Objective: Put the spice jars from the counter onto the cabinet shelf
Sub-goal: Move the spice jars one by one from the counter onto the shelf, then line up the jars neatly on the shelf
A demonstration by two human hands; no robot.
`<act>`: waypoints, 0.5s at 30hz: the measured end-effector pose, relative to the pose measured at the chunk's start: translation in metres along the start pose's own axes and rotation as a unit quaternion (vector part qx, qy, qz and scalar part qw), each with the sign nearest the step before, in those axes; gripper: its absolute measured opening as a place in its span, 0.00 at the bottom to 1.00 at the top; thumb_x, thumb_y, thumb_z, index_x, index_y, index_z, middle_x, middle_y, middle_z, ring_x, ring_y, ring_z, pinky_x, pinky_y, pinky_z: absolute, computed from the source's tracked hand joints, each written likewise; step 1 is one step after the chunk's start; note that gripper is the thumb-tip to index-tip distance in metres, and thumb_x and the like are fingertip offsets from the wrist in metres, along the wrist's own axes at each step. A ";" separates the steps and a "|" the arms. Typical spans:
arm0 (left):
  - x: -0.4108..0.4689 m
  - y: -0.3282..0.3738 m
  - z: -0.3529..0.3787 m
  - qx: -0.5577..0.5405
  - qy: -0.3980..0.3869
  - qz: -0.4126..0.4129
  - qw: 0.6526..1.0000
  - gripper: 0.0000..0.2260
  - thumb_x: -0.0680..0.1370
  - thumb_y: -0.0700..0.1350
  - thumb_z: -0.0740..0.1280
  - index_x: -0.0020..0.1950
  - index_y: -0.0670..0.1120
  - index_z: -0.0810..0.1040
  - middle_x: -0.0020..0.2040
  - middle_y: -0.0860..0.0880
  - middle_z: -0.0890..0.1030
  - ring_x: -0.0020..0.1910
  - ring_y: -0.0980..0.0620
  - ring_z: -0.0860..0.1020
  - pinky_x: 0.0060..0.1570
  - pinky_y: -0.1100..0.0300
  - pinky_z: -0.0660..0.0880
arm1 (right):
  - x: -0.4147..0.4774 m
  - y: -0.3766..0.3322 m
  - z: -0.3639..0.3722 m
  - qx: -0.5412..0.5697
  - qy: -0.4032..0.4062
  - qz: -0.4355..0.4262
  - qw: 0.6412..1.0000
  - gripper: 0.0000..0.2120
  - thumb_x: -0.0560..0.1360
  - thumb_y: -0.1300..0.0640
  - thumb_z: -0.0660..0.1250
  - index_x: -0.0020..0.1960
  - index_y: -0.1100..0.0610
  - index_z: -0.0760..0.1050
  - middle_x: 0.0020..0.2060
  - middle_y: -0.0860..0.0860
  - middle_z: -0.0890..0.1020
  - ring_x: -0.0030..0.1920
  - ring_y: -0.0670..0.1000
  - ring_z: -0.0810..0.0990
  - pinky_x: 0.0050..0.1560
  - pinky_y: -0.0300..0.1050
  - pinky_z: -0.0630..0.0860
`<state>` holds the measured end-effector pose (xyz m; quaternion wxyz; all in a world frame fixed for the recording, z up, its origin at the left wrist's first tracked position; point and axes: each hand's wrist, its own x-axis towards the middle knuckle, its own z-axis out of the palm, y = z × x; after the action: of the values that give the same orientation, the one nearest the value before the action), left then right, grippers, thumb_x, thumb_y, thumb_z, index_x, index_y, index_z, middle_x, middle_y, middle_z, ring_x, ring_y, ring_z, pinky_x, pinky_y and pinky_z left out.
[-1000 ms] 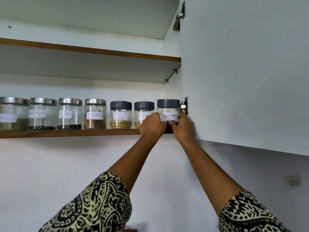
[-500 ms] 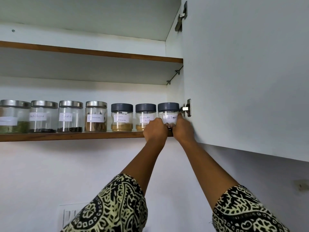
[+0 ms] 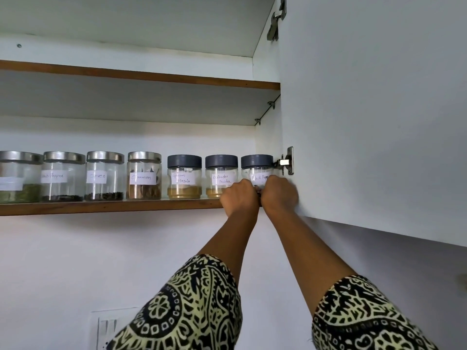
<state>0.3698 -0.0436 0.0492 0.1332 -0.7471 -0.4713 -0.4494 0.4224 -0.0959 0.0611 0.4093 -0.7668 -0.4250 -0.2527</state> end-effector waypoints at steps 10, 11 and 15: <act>-0.034 -0.054 -0.013 -0.077 0.030 0.214 0.973 0.22 0.78 0.35 0.58 0.70 0.50 0.69 0.57 0.44 0.81 0.50 0.44 0.80 0.44 0.53 0.78 | -0.002 0.005 0.010 -0.022 0.041 -0.035 0.998 0.13 0.78 0.63 0.58 0.60 0.63 0.72 0.53 0.60 0.81 0.53 0.60 0.79 0.47 0.48 0.74; -0.038 -0.064 -0.018 -0.078 0.025 0.230 0.970 0.22 0.78 0.35 0.58 0.70 0.50 0.70 0.58 0.45 0.81 0.51 0.45 0.80 0.44 0.54 0.78 | -0.005 0.005 0.008 -0.024 0.053 -0.040 0.997 0.12 0.78 0.64 0.58 0.60 0.63 0.72 0.52 0.61 0.81 0.52 0.61 0.80 0.46 0.48 0.73; -0.043 -0.124 -0.055 -0.094 0.054 0.228 0.968 0.18 0.78 0.39 0.59 0.66 0.50 0.75 0.58 0.48 0.81 0.56 0.46 0.78 0.45 0.53 0.78 | -0.030 -0.037 0.007 0.004 0.109 -0.127 0.986 0.16 0.77 0.59 0.62 0.64 0.59 0.70 0.53 0.61 0.81 0.52 0.63 0.79 0.47 0.50 0.75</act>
<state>0.2308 -0.0385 0.0184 0.1863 -0.8189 -0.2360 -0.4889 0.3752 -0.0916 0.0505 0.4209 -0.6729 -0.4726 -0.3829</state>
